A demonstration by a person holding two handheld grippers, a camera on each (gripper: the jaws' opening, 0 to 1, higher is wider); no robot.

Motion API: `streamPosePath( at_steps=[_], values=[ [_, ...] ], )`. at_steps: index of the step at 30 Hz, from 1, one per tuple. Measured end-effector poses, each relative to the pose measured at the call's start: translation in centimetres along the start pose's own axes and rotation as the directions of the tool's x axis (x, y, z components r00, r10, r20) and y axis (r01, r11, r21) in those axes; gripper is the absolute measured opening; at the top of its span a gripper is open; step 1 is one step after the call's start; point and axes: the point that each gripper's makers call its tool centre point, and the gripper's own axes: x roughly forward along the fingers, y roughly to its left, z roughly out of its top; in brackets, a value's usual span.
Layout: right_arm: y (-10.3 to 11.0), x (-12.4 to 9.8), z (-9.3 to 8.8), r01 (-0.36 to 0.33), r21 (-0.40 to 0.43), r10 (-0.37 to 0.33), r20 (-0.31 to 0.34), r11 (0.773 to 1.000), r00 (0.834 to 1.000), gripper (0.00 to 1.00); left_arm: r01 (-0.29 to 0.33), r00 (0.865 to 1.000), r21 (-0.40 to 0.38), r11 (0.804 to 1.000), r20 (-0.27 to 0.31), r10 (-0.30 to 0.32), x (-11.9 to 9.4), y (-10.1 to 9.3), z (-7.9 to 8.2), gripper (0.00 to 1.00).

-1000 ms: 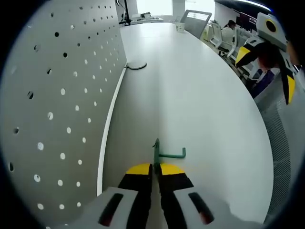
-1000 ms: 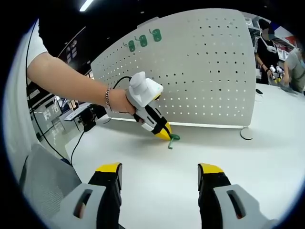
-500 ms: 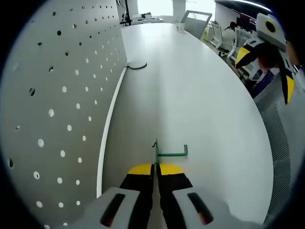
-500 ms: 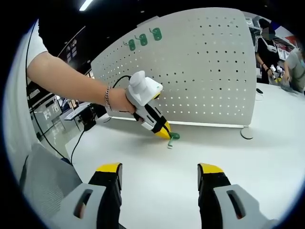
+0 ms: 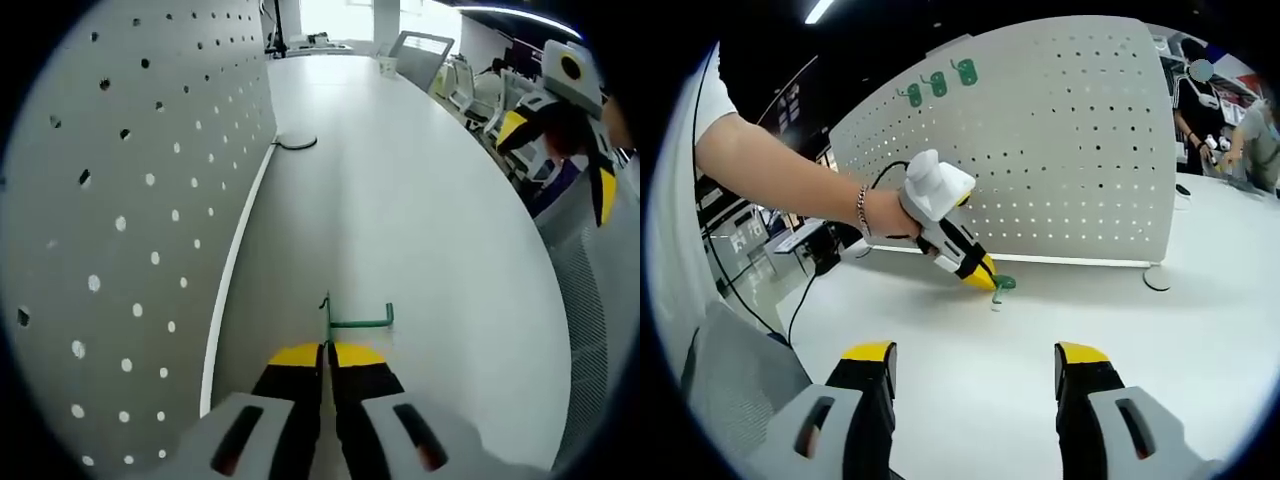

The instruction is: Insert the hook assembly into the mounting plate slot until the hook locks in place.

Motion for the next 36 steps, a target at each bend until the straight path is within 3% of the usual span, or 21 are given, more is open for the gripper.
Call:
streamPosePath(
  at_steps=[8, 36],
  values=[
    [-0.1, 0.0, 0.0, 0.002, -0.001, -0.002, 0.001, 1.0, 1.0, 0.62, -0.012, 0.997, -0.043, 0.999, 0.081, 0.016, -0.8, 0.3, 0.9, 0.02],
    [-0.1, 0.1, 0.0, 0.005, -0.001, -0.005, 0.003, 1.0, 1.0, 0.62, -0.054, 0.975, -0.067, 0.996, 0.21, 0.067, -2.7, 0.2, 2.9, 0.02]
  ],
)
